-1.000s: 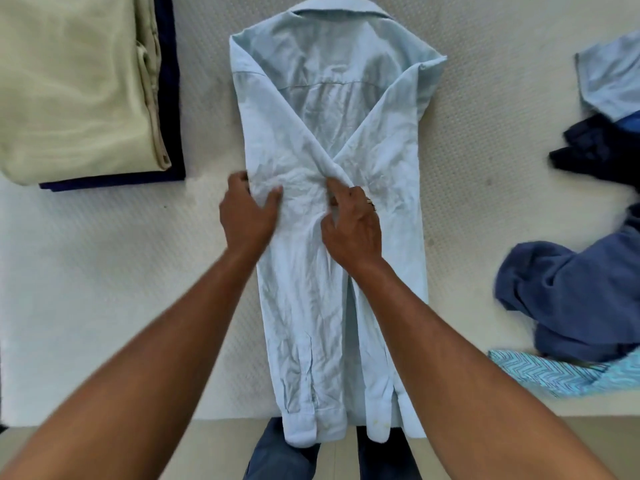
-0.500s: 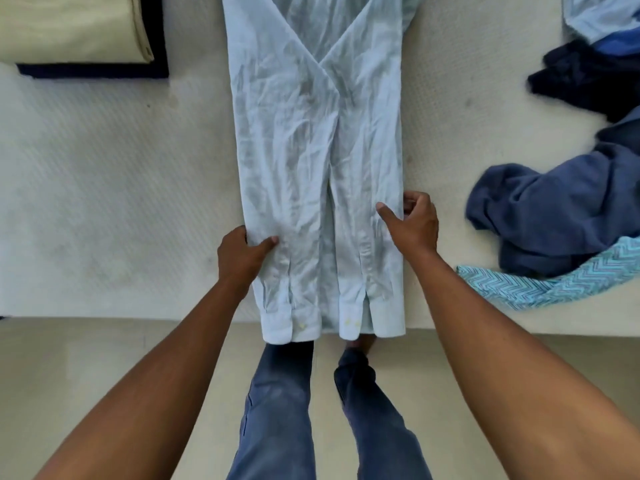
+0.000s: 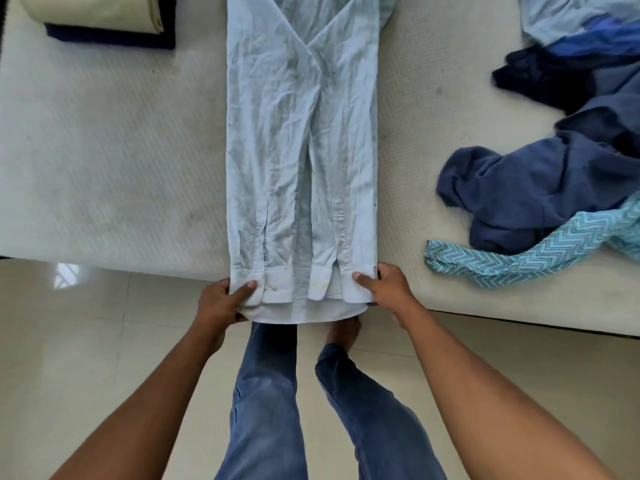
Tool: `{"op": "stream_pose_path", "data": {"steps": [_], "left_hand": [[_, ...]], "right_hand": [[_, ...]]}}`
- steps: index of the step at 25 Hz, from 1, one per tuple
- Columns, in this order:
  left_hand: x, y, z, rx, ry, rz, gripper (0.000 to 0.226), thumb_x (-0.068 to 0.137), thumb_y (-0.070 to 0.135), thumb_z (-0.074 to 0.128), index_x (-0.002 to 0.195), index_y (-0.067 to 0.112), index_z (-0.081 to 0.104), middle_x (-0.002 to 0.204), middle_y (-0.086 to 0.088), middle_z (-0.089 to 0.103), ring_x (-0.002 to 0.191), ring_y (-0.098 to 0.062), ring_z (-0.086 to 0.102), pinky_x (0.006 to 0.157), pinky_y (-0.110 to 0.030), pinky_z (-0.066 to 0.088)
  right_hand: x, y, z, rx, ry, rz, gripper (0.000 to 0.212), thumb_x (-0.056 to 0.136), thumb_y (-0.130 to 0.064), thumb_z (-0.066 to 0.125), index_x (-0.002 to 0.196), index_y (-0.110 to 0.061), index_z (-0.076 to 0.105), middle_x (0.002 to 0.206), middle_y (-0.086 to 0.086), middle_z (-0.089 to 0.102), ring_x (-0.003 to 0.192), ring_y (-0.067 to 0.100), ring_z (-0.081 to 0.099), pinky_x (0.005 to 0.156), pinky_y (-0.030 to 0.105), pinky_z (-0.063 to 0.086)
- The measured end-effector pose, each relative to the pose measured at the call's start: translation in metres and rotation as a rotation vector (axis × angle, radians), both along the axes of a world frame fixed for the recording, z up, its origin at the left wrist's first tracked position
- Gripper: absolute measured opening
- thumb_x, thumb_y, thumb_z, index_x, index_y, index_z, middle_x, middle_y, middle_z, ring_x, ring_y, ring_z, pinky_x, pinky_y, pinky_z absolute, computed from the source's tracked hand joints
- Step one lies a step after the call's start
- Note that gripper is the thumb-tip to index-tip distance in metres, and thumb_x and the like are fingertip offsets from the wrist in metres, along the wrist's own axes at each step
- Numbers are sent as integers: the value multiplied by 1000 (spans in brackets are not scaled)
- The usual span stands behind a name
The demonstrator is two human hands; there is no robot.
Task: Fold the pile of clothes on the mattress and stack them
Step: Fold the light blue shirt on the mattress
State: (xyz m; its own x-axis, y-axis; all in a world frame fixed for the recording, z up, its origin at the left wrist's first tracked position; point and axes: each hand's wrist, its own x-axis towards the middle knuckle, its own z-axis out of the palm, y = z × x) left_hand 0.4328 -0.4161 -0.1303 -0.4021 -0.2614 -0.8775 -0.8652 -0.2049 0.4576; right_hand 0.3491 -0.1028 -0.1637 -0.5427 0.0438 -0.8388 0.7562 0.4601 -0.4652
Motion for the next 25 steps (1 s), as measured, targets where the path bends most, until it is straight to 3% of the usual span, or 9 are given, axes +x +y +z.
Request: {"op": "stream_pose_path", "data": {"steps": [4,7,9,12,16,19,21,23,25], "left_hand": [[9,4,19,-47,-30,-41,24,95,19,74,113,5,70,82,-14,78,60,-24,72,50,-27,56],[7,3,32,-176,5,-39,25,97,15,71,116,0,65,77,-8,76,51,-21,68,46,-28,52],[-2,-1,47,-221,81,-51,32,97,12,70,126,11,58,85,-10,74,51,-23,66,46,-30,49],[-33,-12,72,-178,160,-77,40,94,8,70,127,28,62,89,-15,75,52,-27,62,47,-31,47],[-106,-35,92,-117,164,-79,33,91,5,69,117,25,75,82,-20,71,48,-24,54,45,-27,46],[-179,-45,95,-83,102,-143,17,93,6,65,100,9,80,71,-13,66,45,-17,50,45,-24,44],[-235,-52,87,-59,49,-124,17,92,10,62,94,-1,75,60,-9,65,40,-13,49,41,-19,39],[-297,-60,76,10,26,-101,17,96,19,56,96,3,63,55,-8,67,38,-11,48,39,-15,36],[-351,-72,65,121,42,-52,25,101,33,50,96,10,55,58,-7,68,43,-13,55,45,-17,40]], "right_hand": [[3,4,16,-5,27,0,25,90,-24,79,114,-18,73,107,1,77,98,23,74,87,52,62],[1,-1,39,61,108,-36,26,92,-22,77,115,-18,68,105,3,75,94,22,74,70,38,64],[-2,-5,54,64,123,-129,36,91,-21,78,121,-24,60,102,7,73,85,24,75,57,37,63],[-17,-11,71,20,140,-192,46,87,-19,78,123,-35,54,96,8,76,78,25,76,60,46,64],[-73,-29,99,-101,69,-331,24,92,-7,69,112,-20,66,105,12,74,69,21,67,49,29,55],[-136,-42,109,-150,-16,-381,15,96,-5,65,109,-4,71,95,13,70,67,19,66,48,25,54],[-186,-53,108,-216,-43,-482,10,96,-3,63,102,2,70,85,14,68,59,18,68,47,24,56],[-243,-65,94,-258,-27,-557,12,99,-4,57,91,0,65,81,14,65,52,18,68,49,24,58],[-296,-76,75,-321,5,-637,17,104,-13,51,94,-1,60,86,16,64,55,21,70,52,26,60]]}}
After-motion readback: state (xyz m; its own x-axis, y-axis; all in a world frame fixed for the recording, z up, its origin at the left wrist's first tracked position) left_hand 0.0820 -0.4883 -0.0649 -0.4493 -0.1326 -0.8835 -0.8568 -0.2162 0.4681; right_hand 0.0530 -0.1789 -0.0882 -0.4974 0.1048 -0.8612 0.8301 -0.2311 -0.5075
